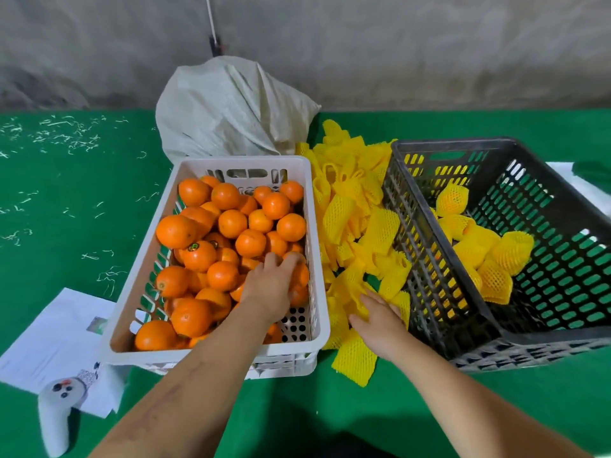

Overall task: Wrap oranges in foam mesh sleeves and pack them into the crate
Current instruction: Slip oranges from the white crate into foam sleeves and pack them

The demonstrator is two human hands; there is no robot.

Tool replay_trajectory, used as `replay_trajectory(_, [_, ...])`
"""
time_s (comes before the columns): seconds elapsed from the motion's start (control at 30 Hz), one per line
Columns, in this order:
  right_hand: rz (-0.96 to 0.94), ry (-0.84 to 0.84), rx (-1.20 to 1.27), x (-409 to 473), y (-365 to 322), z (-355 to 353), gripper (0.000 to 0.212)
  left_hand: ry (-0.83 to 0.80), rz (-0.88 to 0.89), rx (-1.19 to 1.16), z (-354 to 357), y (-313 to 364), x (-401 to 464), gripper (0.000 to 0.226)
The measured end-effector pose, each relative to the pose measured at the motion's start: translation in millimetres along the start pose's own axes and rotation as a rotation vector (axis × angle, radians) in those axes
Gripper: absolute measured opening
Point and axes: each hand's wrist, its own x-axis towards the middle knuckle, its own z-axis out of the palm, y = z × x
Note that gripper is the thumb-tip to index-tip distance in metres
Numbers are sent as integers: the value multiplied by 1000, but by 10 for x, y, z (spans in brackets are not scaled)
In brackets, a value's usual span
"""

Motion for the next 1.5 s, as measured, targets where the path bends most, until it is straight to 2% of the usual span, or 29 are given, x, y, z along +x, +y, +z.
replay_trajectory(0.13, [-135,392,381,-165,-105,-233,35,354,-48,-485,-142,-8,-127,68])
replay_trajectory(0.2, [-157,515,588,-281,-238,-388,25,418,-150,-812,-247,92,-235,74])
replay_trajectory(0.27, [-162,565,755,-364,-405,-516,14,320,-203,-1232,-365,309,-372,73])
replay_trajectory(0.3, [-174,570,834,-391,-487,-558,16,227,-194,-1453,-378,434,-447,72])
replay_trajectory(0.37, [-209,526,975,-439,-630,-589,31,34,-197,-1775,-298,651,-560,77])
replay_trajectory(0.4, [-219,491,994,-460,-685,-585,38,-20,-179,-1846,-248,727,-598,78])
replay_trajectory(0.47, [-230,421,969,-484,-734,-553,46,-80,-126,-1834,-190,779,-636,75])
replay_trajectory(0.57, [-222,264,985,-508,-701,-553,47,-237,-14,-1845,-183,709,-638,99])
replay_trajectory(0.63, [-231,228,894,-525,-658,-555,28,-332,61,-1791,-186,677,-641,103])
replay_trajectory(0.7, [-241,309,843,-554,-620,-553,11,-354,95,-1684,-201,698,-640,96])
replay_trajectory(0.73, [-246,361,808,-553,-601,-557,9,-348,96,-1660,-199,711,-635,93])
replay_trajectory(0.83, [-251,466,649,-531,-541,-578,6,-261,53,-1658,-192,751,-626,86])
replay_trajectory(0.93, [-279,498,563,-540,-532,-611,14,-61,7,-1619,-195,814,-634,62])
replay_trajectory(1.1, [-381,485,463,-636,-572,-619,22,122,7,-1592,-161,824,-641,71])
replay_trajectory(1.2, [-409,494,433,-701,-557,-652,20,167,59,-1536,-140,806,-654,78])
replay_trajectory(1.3, [-502,523,309,-783,-563,-705,16,223,107,-1393,-126,830,-648,66])
replay_trajectory(1.43, [-653,505,83,-915,-667,-714,14,315,-8,-1652,-172,887,-647,34])
replay_trajectory(1.5, [-693,481,38,-965,-746,-628,12,317,-38,-1714,-188,874,-640,25])
